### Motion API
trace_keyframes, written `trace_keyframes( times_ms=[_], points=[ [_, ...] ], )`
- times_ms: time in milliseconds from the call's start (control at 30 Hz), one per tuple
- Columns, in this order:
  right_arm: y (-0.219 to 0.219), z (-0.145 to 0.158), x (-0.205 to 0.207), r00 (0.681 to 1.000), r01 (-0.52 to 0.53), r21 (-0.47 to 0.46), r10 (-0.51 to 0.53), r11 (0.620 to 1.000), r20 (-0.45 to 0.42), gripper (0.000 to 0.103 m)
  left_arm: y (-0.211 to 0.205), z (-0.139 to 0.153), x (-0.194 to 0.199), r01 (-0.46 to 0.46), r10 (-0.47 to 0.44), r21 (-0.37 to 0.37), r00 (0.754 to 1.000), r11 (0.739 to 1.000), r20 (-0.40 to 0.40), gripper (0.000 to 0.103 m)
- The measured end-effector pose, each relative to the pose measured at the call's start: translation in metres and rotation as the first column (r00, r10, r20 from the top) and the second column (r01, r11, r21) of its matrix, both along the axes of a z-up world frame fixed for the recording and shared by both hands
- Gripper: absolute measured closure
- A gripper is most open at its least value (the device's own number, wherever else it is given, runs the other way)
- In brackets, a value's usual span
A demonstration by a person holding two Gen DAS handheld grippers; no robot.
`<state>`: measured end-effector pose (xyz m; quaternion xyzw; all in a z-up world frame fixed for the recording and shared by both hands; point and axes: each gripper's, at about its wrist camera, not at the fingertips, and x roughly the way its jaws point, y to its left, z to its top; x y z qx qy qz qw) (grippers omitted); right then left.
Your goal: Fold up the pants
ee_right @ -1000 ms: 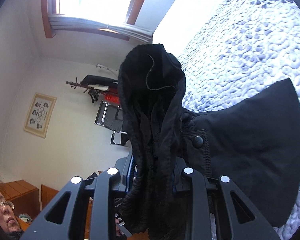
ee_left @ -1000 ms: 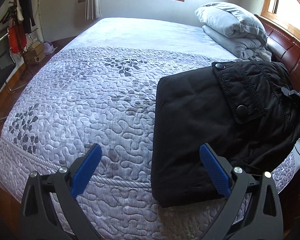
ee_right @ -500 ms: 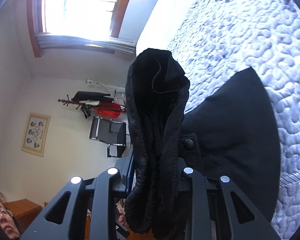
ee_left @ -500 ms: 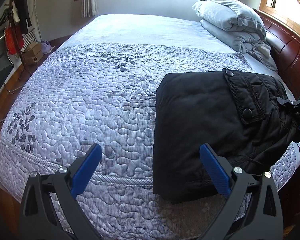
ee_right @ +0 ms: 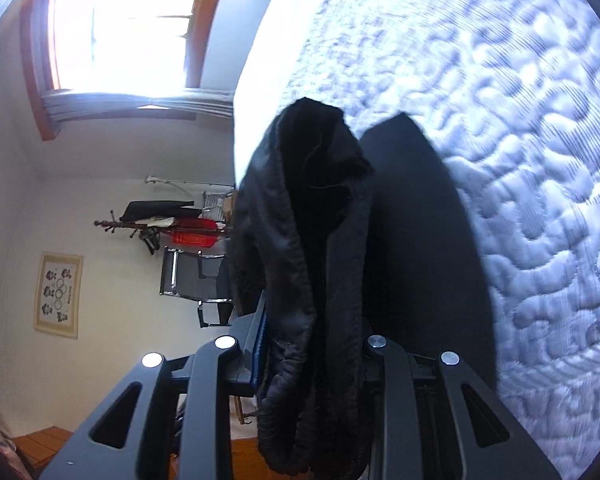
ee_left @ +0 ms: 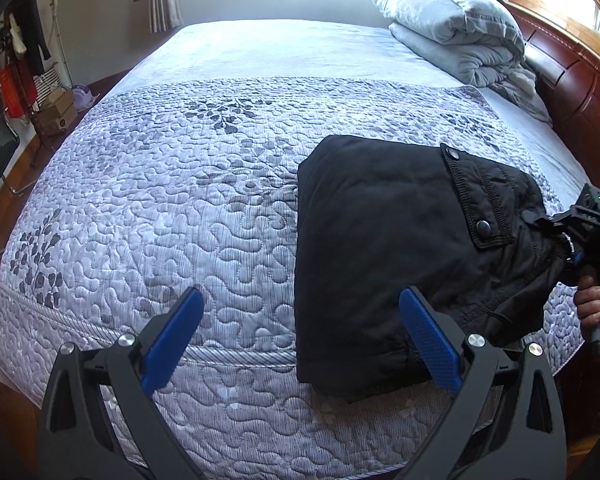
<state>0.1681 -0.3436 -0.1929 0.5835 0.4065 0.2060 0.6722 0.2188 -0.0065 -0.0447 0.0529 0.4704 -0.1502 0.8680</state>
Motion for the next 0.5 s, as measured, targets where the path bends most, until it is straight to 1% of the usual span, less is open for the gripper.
trace_keyframes(
  times_ms=[33,100,167,200,233,300,400,500],
  points=[
    [0.0,-0.003,0.0,1.0,0.0,0.016,0.0,1.0,-0.003,0.069,-0.001,0.0,0.0,0.004,-0.004,0.005,1.0,1.0,-0.003,0.005],
    [-0.002,-0.005,-0.001,1.0,-0.014,0.035,0.014,0.999,0.001,0.064,-0.002,-0.001,0.0,0.009,-0.009,0.008,1.0,1.0,-0.006,0.005],
    [-0.004,-0.003,-0.004,0.999,-0.031,0.018,0.03,0.999,0.016,0.053,-0.003,-0.002,0.001,0.009,-0.009,0.009,1.0,1.0,-0.011,0.005],
    [-0.007,0.0,-0.006,0.999,-0.028,0.014,0.028,1.0,0.024,0.042,-0.004,-0.003,0.001,0.007,-0.007,0.009,1.0,1.0,-0.013,0.005],
    [-0.009,0.001,-0.009,0.999,-0.022,0.015,0.022,1.0,0.033,0.033,-0.004,-0.003,0.001,0.005,-0.005,0.008,1.0,1.0,-0.017,0.005],
    [-0.015,0.005,-0.015,0.999,-0.009,0.007,0.009,1.0,0.038,0.028,-0.004,-0.004,0.002,0.002,-0.002,0.003,1.0,1.0,-0.024,0.005],
    [-0.02,0.005,-0.027,0.999,-0.004,0.025,0.003,1.0,0.033,0.027,-0.007,-0.006,0.002,0.006,-0.006,-0.003,0.999,1.0,-0.032,0.005],
    [-0.019,-0.001,-0.041,1.0,-0.01,0.032,0.009,0.999,0.022,0.027,-0.01,-0.006,0.001,0.015,-0.015,0.0,0.999,1.0,-0.032,0.005]
  ],
)
